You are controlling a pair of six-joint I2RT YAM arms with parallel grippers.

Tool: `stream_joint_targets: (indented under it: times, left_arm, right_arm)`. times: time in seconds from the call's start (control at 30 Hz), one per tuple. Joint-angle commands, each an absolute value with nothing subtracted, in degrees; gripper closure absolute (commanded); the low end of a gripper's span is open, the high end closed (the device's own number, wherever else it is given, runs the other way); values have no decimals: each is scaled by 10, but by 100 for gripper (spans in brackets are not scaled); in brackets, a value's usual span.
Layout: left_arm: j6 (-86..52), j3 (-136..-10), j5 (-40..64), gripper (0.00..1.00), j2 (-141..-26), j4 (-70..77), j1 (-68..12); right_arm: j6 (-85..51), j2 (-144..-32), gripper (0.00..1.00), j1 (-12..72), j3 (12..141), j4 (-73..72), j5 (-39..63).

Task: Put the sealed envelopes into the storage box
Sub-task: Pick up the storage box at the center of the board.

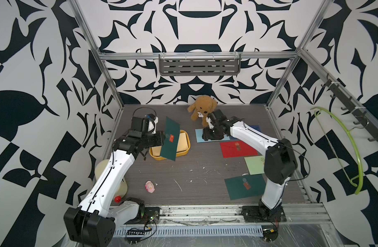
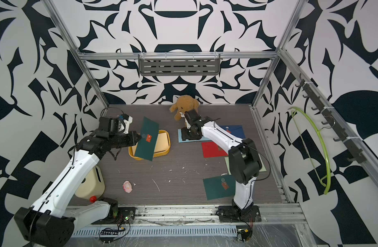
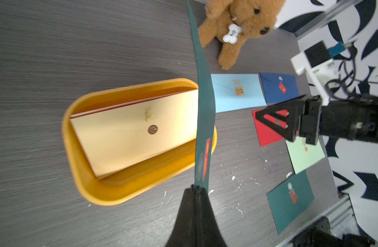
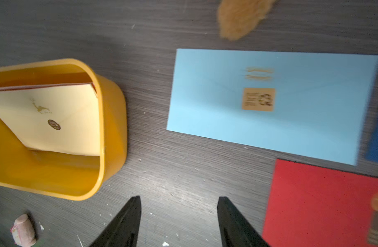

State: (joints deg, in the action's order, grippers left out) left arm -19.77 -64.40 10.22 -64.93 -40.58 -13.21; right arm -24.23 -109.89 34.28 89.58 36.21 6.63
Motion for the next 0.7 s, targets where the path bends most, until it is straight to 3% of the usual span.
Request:
stream_joint_targets:
  times: [0.0, 0.23, 0.47, 0.67]
  left_arm:
    - [-203, -661, 78, 100, -664, -454, -100]
    - [-199, -671, 74, 100, -668, -457, -91]
    - [-143, -694, 128, 100, -683, -466, -90]
    - [-17, -734, 199, 100, -724, -545, -120]
  right_arm:
    - [-266, -1138, 39, 380, 961, 350, 69]
    - [-289, -1224, 48, 400, 1030, 347, 78]
    - [-288, -1225, 80, 401, 1013, 342, 87]
    - [-220, -1163, 88, 401, 948, 360, 75]
